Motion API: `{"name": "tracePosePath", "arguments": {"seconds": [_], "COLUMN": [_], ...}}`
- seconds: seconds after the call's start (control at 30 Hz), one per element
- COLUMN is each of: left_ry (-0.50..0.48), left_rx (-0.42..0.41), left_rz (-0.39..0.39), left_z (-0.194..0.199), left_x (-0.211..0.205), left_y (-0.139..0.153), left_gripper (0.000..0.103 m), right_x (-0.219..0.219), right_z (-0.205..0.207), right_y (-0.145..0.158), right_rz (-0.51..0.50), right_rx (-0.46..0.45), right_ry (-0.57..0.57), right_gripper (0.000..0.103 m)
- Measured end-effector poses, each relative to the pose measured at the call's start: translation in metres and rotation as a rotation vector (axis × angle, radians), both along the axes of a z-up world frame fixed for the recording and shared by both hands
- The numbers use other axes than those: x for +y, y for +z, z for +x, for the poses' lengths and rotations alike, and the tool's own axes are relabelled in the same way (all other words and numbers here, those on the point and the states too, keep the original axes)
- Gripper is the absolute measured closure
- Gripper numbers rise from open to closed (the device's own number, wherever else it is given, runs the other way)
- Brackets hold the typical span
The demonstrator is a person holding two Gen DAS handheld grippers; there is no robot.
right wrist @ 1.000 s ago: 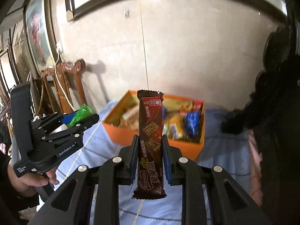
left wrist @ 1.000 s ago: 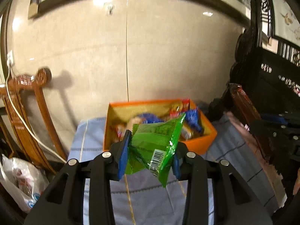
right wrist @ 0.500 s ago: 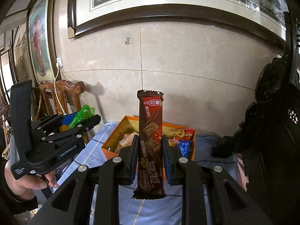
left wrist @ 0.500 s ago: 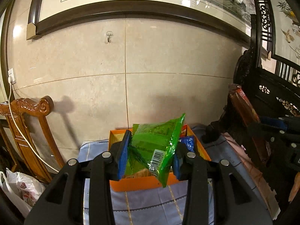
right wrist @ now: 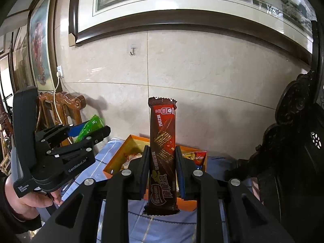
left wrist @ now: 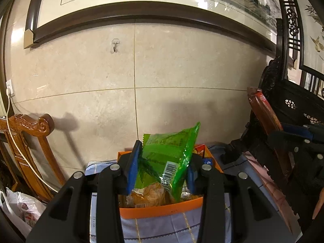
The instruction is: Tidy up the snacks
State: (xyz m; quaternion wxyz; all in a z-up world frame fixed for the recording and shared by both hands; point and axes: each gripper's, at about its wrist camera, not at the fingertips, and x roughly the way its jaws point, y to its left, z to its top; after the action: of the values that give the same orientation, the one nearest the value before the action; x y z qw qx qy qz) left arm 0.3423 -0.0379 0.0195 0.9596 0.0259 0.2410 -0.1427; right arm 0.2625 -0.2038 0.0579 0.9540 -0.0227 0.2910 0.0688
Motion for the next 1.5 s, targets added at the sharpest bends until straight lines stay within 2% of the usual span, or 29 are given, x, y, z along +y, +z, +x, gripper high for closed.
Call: {"name": "tracePosePath", "arguments": {"seconds": [0.5, 0.73, 0.77, 0.8, 0.83, 0.87, 0.9, 0.93, 1.03, 1.13, 1.2, 1.27, 1.33, 1.5], "left_ry": [0.022, 0.023, 0.023, 0.019, 0.013, 0.011, 0.024, 0.044, 0.067, 0.072, 0.067, 0.071, 0.055, -0.025], "left_rx": [0.023, 0.065, 0.072, 0.081, 0.094, 0.117, 0.135, 0.147, 0.179, 0.18, 0.207, 0.241, 0.263, 0.275], "left_rz": [0.006, 0.041, 0.044, 0.041, 0.033, 0.018, 0.012, 0.014, 0.016, 0.049, 0.035, 0.03, 0.037, 0.062], "left_z": [0.04, 0.068, 0.073, 0.079, 0.085, 0.094, 0.1, 0.105, 0.109, 0.102, 0.092, 0.082, 0.066, 0.003], "left_x": [-0.004, -0.015, -0.017, -0.019, -0.021, -0.023, -0.023, -0.022, -0.015, -0.01, -0.007, -0.006, -0.006, -0.007], "left_y": [-0.016, -0.041, -0.044, -0.048, -0.052, -0.058, -0.063, -0.067, -0.074, -0.081, -0.087, -0.092, -0.095, -0.104], "left_gripper": [0.066, 0.066, 0.065, 0.057, 0.046, 0.018, 0.007, 0.007, 0.005, 0.005, 0.005, 0.005, 0.005, 0.005], "right_x": [-0.001, -0.006, -0.007, -0.008, -0.009, -0.01, -0.012, -0.015, -0.023, -0.029, -0.028, -0.027, -0.024, -0.011], "right_z": [0.037, 0.068, 0.074, 0.084, 0.092, 0.1, 0.108, 0.112, 0.112, 0.104, 0.095, 0.082, 0.069, 0.021], "right_y": [-0.014, -0.037, -0.042, -0.048, -0.054, -0.06, -0.066, -0.069, -0.072, -0.077, -0.081, -0.084, -0.088, -0.101], "right_rz": [-0.012, 0.004, 0.013, 0.022, 0.028, 0.029, 0.019, 0.01, 0.017, 0.031, 0.047, 0.062, 0.079, 0.099], "right_rx": [0.03, 0.083, 0.099, 0.119, 0.134, 0.151, 0.164, 0.165, 0.16, 0.169, 0.174, 0.173, 0.18, 0.203], "right_ry": [-0.017, -0.032, -0.029, -0.024, -0.018, -0.017, -0.028, -0.04, -0.054, -0.07, -0.066, -0.067, -0.071, -0.092], "right_gripper": [0.079, 0.079, 0.079, 0.079, 0.076, 0.062, 0.053, 0.041, 0.04, 0.04, 0.039, 0.031, 0.027, 0.008]}}
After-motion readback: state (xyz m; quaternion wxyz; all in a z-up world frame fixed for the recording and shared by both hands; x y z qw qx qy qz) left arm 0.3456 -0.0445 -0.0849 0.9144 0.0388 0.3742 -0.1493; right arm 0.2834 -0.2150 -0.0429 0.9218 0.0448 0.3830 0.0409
